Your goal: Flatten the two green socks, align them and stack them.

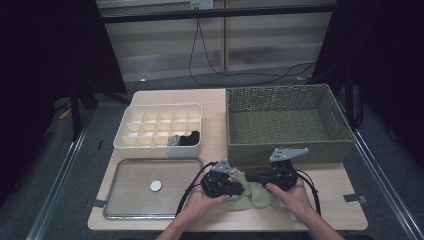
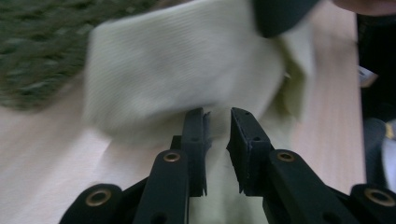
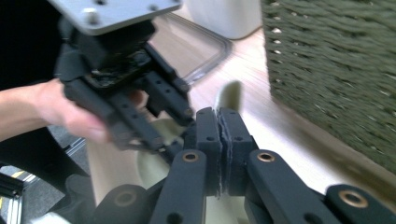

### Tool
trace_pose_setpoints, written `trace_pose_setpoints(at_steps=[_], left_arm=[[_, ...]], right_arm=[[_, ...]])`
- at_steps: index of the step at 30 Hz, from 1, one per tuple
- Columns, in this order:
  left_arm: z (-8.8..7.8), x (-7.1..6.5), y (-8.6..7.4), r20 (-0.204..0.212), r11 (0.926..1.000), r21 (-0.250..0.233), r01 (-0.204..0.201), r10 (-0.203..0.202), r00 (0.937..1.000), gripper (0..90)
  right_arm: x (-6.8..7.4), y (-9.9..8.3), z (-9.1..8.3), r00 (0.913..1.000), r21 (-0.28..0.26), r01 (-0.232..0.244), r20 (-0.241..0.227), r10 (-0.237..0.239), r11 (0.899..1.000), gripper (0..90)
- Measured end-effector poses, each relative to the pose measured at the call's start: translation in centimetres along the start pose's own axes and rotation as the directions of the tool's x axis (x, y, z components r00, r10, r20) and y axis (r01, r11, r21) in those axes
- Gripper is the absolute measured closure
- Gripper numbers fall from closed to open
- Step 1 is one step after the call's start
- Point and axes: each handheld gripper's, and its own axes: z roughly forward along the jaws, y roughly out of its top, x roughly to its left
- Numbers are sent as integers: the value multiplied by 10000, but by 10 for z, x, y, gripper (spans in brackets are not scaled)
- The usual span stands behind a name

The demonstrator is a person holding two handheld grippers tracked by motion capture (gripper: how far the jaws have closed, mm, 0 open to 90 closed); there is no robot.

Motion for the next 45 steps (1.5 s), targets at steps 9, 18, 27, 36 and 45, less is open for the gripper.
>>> trace_pose_setpoints(at_steps=[9, 18, 27, 36, 45], left_arm=[[-5, 5, -2, -359, 9999, -59, 159, -161, 9992, 744], [-35, 17, -10, -756, 9979, -463, 443, -477, 9960, 737], [-45, 17, -9, -631, 9972, -681, 306, -349, 9974, 700], [-36, 5, -7, -85, 9991, -330, -273, 270, 9996, 778], [-17, -1, -13, -128, 9961, 616, -634, 643, 9978, 781]], right_arm=[[8, -4, 7, 9982, 255, 188, -567, -173, 9995, 888], [15, -14, 22, 9952, 892, 308, -958, -222, 9955, 884], [16, -26, 40, 9926, 1775, 431, -1197, -219, 9832, 861], [16, -24, 28, 9932, 1542, 436, -1138, -261, 9871, 745], [3, -33, -6, 9989, 1126, -31, -468, 84, 9936, 730]])
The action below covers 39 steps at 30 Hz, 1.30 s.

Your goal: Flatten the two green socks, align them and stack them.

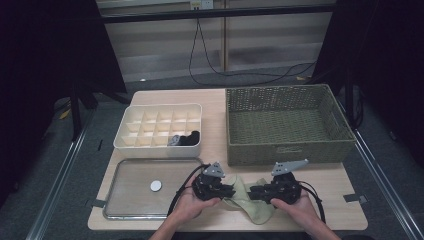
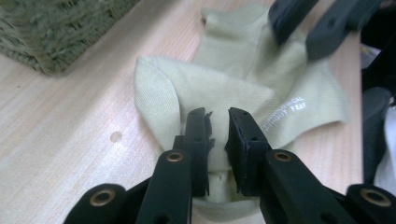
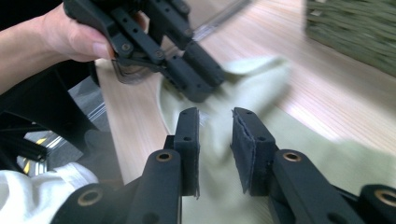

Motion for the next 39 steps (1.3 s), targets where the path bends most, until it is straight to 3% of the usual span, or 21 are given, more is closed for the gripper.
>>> trace_pose_setpoints(at_steps=[8, 11, 12, 15, 18, 21, 26, 28, 31, 33, 39], left_arm=[[0, 3, 0, -141, 9997, 234, 24, -21, 9999, 774], [-1, 3, -2, -96, 9998, -21, 197, -198, 9998, 769], [-3, 4, -1, -107, 9998, 107, 193, -192, 9998, 766], [-8, 5, 0, 55, 9987, -419, 294, -292, 9996, 761], [-15, 9, 4, -53, 9977, -571, 359, -363, 9993, 756], [-18, 14, 8, -110, 9947, -872, 536, -548, 9984, 741], [-13, 22, 10, -156, 9911, -1102, 748, -770, 9969, 710], [-7, 20, 11, -468, 9937, -899, 673, -717, 9963, 672], [3, 19, 13, -579, 9965, -630, 552, -589, 9966, 639], [7, 21, 11, -549, 9960, -574, 692, -723, 9959, 640], [10, 21, 11, -438, 9974, -366, 627, -643, 9970, 771]], right_arm=[[-3, -20, -23, 9955, -58, -352, 879, 355, 9994, 694], [-1, -28, -31, 9940, -109, -476, 976, 485, 9988, 672], [-1, -30, -33, 9934, -93, -492, 1032, 499, 9987, 667], [2, -36, -37, 9927, 30, -604, 1044, 597, 9982, 652], [2, -36, -35, 9931, 47, -548, 1043, 540, 9985, 645], [2, -36, -29, 9933, 436, -532, 1052, 484, 9976, 652], [3, -34, -22, 9939, 731, -340, 1071, 261, 9967, 663], [3, -34, -19, 9931, 869, -308, 1155, 207, 9957, 655], [2, -34, -14, 9917, 1025, -266, 1276, 134, 9944, 637], [3, -33, -13, 9912, 1061, -166, 1326, 24, 9942, 663], [4, -33, -11, 9882, 1207, -52, 1528, -134, 9927, 825]])
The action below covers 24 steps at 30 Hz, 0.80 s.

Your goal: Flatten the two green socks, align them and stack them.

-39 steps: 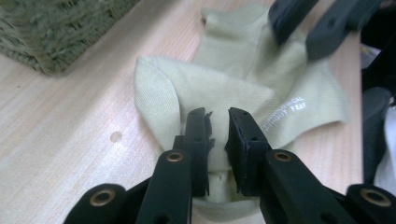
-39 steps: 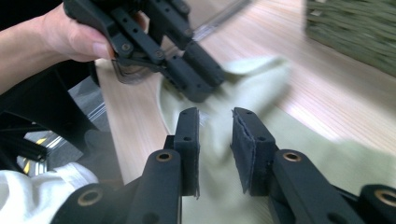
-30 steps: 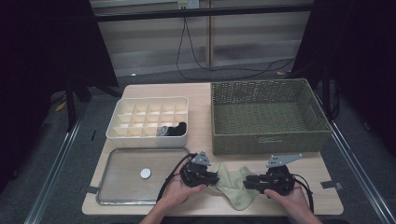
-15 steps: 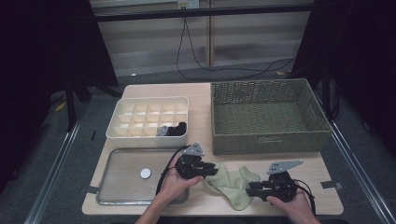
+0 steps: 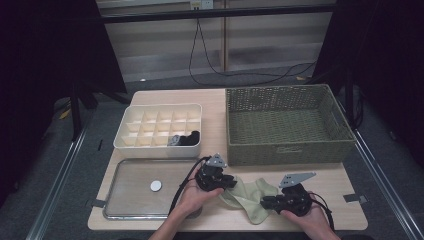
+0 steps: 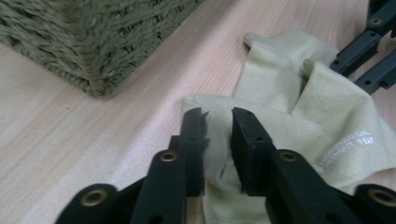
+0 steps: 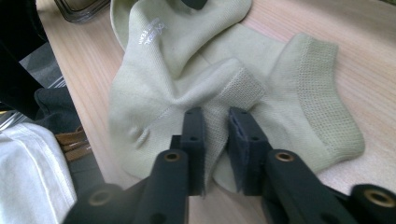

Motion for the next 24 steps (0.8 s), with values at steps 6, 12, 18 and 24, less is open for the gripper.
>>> trace_pose_setpoints(at_steps=[6, 12, 18, 24], left_arm=[[-6, 0, 0, 81, 10000, 8, 30, -30, 10000, 900], [-15, -3, 1, 77, 9999, -109, -81, 82, 9999, 900], [-28, -6, 0, 124, 9993, -333, -153, 157, 9998, 900], [-36, -9, 1, 201, 9986, -525, -52, 63, 9998, 900]], right_arm=[[0, 1, -5, 9993, -234, -4, -370, -4, 9997, 879], [-5, 1, -19, 9981, -806, -393, -502, 354, 9960, 881], [-9, 2, -28, 9979, -1350, -452, -530, 384, 9898, 881], [-11, 4, -37, 9983, -1674, -531, -338, 481, 9845, 881]])
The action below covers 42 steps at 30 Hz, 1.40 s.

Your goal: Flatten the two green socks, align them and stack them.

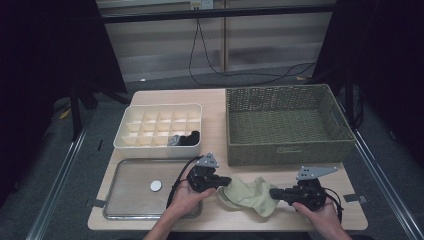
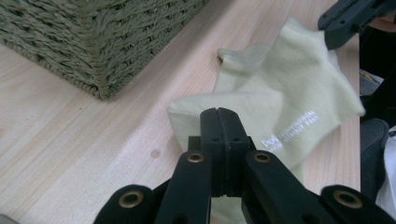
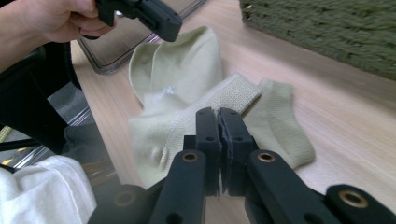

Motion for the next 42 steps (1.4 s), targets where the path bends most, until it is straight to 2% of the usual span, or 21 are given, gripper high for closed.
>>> trace_pose_setpoints(at_steps=[7, 11, 14, 15, 19, 22, 26, 29, 31, 33, 34, 37, 38, 42], left_arm=[[-16, -13, -1, -42, 9998, -123, -168, 168, 9999, 900], [-24, -17, -8, -93, 9999, -94, -117, 116, 9999, 900], [-28, -16, -14, 43, 9997, -240, 83, -82, 10000, 900], [-29, -17, -15, 5, 9999, -91, 101, -101, 9999, 900], [-28, -20, -21, 125, 10000, 29, 90, -91, 9999, 900], [-25, -21, -25, 160, 9998, 192, 111, -114, 9998, 900], [-21, -19, -27, 221, 9994, 317, 129, -136, 9997, 900], [-19, -18, -28, 192, 9992, 411, -12, 4, 9998, 900], [-18, -17, -29, 124, 9984, 569, 65, -72, 9999, 900], [-17, -17, -31, -9, 9973, 735, -45, 46, 10000, 900], [-17, -17, -32, -10, 9977, 679, 13, -13, 10000, 900], [-16, -16, -35, -100, 9968, 797, -35, 43, 9999, 900], [-15, -15, -35, -136, 9968, 798, -7, 18, 9999, 900], [-16, -11, -36, -130, 9973, 726, -41, 51, 9999, 895]], right_arm=[[-6, 6, -4, 9998, -113, 8, 186, -6, 9999, 881], [-10, 12, 1, 9995, 106, 125, 288, -128, 9999, 881], [-14, 19, 0, 9997, -166, 117, 232, -113, 9998, 880], [-14, 21, 0, 9995, -143, 211, 240, -207, 9997, 880], [-19, 23, 1, 9990, 37, 310, 308, -311, 9995, 878], [-25, 20, 7, 9995, 431, 94, 299, -107, 9990, 871], [-28, 16, 15, 9990, 702, 88, 439, -119, 9975, 871], [-29, 16, 20, 9988, 774, 92, 465, -128, 9970, 865], [-30, 16, 24, 9983, 981, 198, 518, -250, 9950, 862], [-31, 16, 28, 9975, 1174, 266, 613, -339, 9927, 855], [-31, 15, 30, 9978, 1231, 244, 584, -318, 9921, 850], [-31, 14, 33, 9975, 1282, 246, 624, -329, 9914, 804], [-30, 13, 33, 9964, 1304, 219, 787, -324, 9912, 797], [-29, 10, 29, 9953, 1129, 3, 961, -112, 9936, 756]])
